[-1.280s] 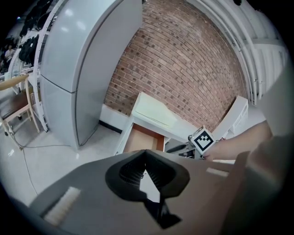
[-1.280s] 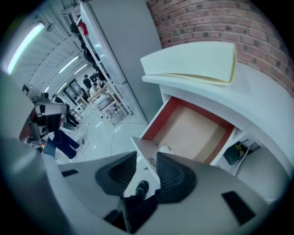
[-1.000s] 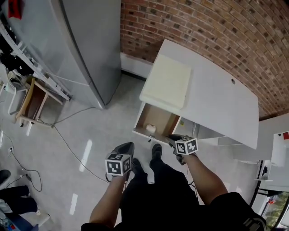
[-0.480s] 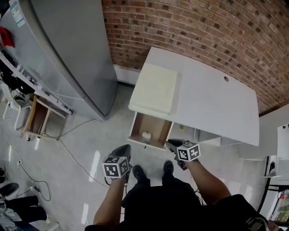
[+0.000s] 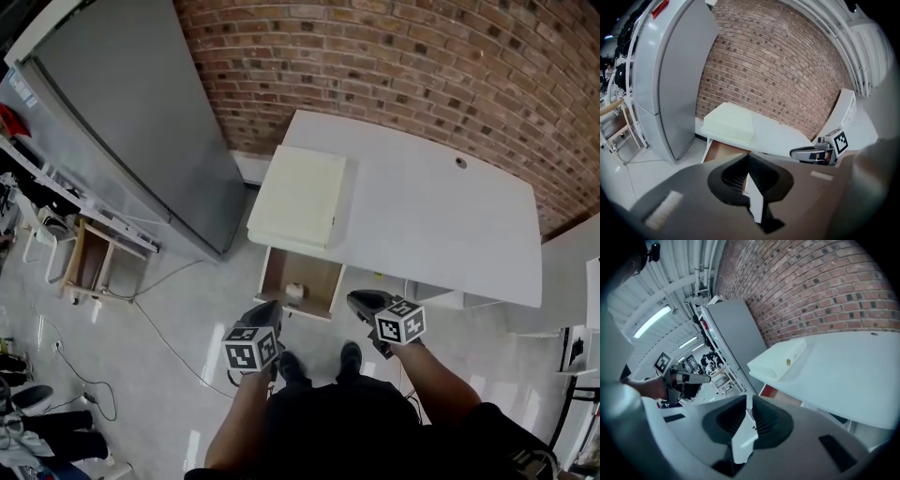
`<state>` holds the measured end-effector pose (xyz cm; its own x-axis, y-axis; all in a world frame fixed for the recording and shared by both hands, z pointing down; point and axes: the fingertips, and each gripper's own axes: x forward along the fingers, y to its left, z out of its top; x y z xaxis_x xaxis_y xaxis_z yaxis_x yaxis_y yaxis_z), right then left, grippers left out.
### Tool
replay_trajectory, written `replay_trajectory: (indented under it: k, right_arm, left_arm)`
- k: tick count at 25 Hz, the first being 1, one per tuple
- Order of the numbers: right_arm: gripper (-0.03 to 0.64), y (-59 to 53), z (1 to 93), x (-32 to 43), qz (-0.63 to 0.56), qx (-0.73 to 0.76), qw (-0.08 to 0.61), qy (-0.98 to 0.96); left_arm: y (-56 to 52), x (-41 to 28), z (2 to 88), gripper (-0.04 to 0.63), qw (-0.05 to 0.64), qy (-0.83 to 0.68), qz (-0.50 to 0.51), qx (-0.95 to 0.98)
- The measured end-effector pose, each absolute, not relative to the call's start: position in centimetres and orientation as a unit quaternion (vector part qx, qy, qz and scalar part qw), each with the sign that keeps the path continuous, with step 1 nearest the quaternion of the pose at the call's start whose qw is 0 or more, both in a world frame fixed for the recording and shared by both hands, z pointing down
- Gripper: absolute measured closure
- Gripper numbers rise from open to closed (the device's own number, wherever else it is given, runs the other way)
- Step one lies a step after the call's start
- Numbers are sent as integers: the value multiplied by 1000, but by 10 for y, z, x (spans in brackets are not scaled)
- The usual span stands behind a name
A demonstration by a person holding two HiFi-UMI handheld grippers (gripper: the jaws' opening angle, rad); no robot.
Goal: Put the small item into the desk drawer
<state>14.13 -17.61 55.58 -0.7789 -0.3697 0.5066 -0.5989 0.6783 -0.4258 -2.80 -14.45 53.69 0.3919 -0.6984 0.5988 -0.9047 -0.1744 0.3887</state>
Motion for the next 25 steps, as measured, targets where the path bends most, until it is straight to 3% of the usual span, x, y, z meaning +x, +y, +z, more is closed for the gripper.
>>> replay_trajectory:
  k: [12,25]
  right_arm:
    - [594,-200,460,192,206,225,105,-947]
    - [603,-211,374,181,154,196,27,-968]
  left_arm:
    - [-164,-2,468,583,290,-597,135,736]
    - [-160,-27,388,583,222,-630,117,735]
